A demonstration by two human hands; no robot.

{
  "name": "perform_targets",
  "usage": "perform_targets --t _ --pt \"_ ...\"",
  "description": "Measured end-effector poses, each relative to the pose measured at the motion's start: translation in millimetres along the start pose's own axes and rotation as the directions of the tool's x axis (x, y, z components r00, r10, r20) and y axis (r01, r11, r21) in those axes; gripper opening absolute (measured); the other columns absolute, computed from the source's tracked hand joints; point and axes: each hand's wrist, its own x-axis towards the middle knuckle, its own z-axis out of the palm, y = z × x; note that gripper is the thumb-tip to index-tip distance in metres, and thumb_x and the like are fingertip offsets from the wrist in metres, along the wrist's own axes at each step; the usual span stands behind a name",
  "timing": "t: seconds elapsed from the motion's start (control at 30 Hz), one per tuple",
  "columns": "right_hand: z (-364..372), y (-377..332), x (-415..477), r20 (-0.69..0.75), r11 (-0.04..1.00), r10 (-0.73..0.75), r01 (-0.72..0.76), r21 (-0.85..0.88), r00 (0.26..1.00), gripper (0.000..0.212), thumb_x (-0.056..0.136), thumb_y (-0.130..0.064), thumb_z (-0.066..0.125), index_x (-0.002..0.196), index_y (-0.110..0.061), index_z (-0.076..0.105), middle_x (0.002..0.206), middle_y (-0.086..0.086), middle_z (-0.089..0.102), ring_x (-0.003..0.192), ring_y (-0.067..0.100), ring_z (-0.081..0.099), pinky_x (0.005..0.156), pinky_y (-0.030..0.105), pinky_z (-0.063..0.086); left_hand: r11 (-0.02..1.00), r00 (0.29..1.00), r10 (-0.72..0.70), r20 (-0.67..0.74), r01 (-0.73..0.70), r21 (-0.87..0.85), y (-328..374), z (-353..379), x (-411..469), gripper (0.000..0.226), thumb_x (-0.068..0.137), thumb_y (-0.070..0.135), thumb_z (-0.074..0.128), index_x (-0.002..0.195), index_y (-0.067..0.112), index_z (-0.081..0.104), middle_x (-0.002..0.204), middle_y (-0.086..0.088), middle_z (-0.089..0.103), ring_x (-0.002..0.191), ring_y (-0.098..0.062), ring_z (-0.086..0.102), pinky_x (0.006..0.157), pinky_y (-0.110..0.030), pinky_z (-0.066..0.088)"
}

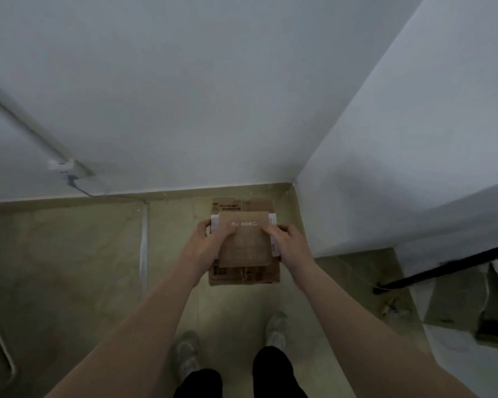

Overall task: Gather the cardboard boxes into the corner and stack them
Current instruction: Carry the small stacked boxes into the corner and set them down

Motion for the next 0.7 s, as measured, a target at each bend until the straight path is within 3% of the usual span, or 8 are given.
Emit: perform_targets --t 0.13,0.27,0.57,0.7 --pt "8.6 48.5 110.8 0.081 0.999 0.047 -0.046 -0.014 0.996 0.062 0.087 -0.053 0.076 0.135 -0.019 0.058 0.130 0.002 0.064 0.114 0.023 0.063 0.104 0.051 0.055 0.999 0.998 -0.051 -0.049 0.050 -0.012 -44.0 31.4 96.7 0.073 0.089 0.057 0.070 0.151 0.028 0.044 0.137 -0.007 0.057 0.109 -0.026 0.061 0.080 -0.040 0.054" --pt "25.6 95.4 203.5 0.099 0.997 0.075 -0.071 -0.039 0.992 0.064 0.086 -0.054 0.072 0.138 -0.021 0.058 0.131 0.001 0.063 0.110 0.021 0.062 0.097 0.046 0.056 0.994 0.992 -0.102 -0.074 0.098 -0.055 -97.6 59.2 179.6 0.068 0.091 0.052 0.069 0.150 0.028 0.044 0.133 -0.003 0.059 0.098 -0.016 0.062 0.065 -0.032 0.048" --pt "70.6 226.9 400.6 0.112 0.988 0.143 -0.135 -0.080 0.983 0.055 0.094 -0.047 0.067 0.138 -0.015 0.056 0.129 0.004 0.060 0.096 0.015 0.057 0.069 0.035 0.049 0.988 0.983 -0.157 -0.100 0.155 -0.027 -232.3 106.7 385.7 0.071 0.089 0.051 0.068 0.150 0.028 0.042 0.134 -0.007 0.058 0.105 -0.027 0.061 0.066 -0.035 0.048" --pt "92.1 274.1 461.8 0.108 0.984 0.155 -0.143 -0.111 0.982 0.058 0.092 -0.048 0.066 0.139 -0.015 0.058 0.129 0.005 0.063 0.098 0.017 0.059 0.074 0.036 0.050 0.984 0.979 -0.176 -0.103 0.175 -0.019 -283.7 123.4 447.2 0.068 0.091 0.049 0.066 0.149 0.025 0.040 0.130 -0.008 0.055 0.096 -0.023 0.058 0.066 -0.034 0.047"
